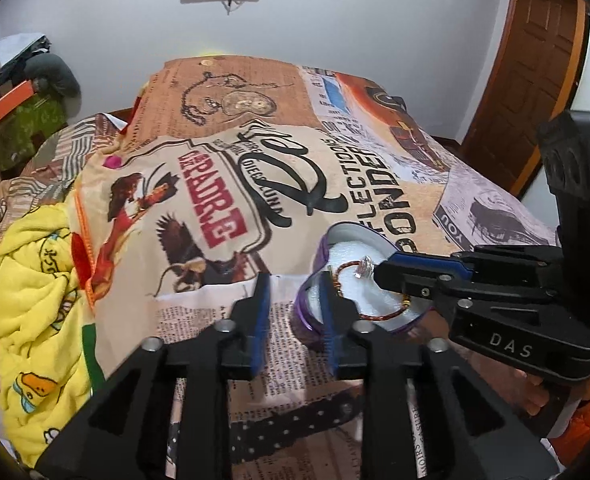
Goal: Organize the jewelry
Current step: 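Carry both items over the heart tin and open both tools to drop them, then lift both open tools out of the tin toward the remaining jewelry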
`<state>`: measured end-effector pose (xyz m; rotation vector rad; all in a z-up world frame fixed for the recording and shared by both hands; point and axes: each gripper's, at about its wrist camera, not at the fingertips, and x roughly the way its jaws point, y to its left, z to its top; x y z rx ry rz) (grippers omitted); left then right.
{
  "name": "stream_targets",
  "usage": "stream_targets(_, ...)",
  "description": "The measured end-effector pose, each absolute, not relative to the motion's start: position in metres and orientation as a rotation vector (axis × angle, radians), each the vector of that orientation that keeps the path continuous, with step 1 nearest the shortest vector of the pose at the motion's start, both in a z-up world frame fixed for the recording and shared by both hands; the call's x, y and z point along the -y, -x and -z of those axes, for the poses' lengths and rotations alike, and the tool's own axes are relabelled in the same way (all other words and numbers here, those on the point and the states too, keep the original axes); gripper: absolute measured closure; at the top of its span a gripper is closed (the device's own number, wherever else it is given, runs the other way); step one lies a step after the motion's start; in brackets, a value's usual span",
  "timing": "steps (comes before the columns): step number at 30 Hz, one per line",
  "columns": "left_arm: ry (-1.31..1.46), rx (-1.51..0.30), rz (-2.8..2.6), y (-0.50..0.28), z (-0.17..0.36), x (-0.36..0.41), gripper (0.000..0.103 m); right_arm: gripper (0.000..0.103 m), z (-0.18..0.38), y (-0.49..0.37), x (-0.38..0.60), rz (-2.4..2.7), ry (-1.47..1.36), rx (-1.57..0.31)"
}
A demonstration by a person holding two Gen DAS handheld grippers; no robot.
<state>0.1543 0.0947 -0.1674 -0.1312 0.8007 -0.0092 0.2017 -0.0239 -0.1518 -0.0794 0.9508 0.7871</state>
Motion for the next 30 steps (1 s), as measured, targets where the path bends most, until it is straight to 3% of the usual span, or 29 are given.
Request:
stream_targets(5,0.126,-0.798,-0.012,-0.150,0.163,-0.098,0.073,0.076,0.147,-0.199,0.028,-0.755,0.105,-0.932)
stream_targets(7,0.123,-0.793,-0.024,-0.147,0.160,-0.098,0.064,0.068,0.142,-0.197,0.032,-0.736,0.110,-0.914)
stream_targets(11,0.115,-0.790,-0.036,-0.142,0.154,-0.096,0.061,0.057,0.132,-0.190,0.042,-0.695,0.124,-0.870)
stream_targets(30,0.092,-0.819,0.049,-0.133,0.139,-0.038,0.058,0.056,0.107,-0.173,0.124,-0.558,0.074,-0.822)
